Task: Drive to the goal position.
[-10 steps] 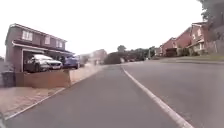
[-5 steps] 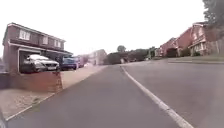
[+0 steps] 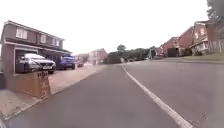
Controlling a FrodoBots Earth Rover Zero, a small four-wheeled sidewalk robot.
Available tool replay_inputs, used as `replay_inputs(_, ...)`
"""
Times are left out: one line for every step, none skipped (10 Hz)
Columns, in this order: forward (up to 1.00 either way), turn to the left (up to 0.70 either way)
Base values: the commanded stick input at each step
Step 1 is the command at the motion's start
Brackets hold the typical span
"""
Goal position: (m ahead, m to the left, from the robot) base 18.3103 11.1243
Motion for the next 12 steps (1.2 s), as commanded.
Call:
replay_inputs(1.00, 0.00)
replay_inputs(1.00, 0.00)
replay_inputs(1.00, -0.17)
replay_inputs(1.00, -0.31)
replay_inputs(1.00, -0.35)
replay_inputs(1.00, -0.08)
replay_inputs(1.00, 0.00)
replay_inputs(1.00, 0.00)
replay_inputs(1.00, 0.00)
replay_inputs(1.00, 0.00)
replay_inputs(1.00, 0.00)
replay_inputs(1.00, 0.00)
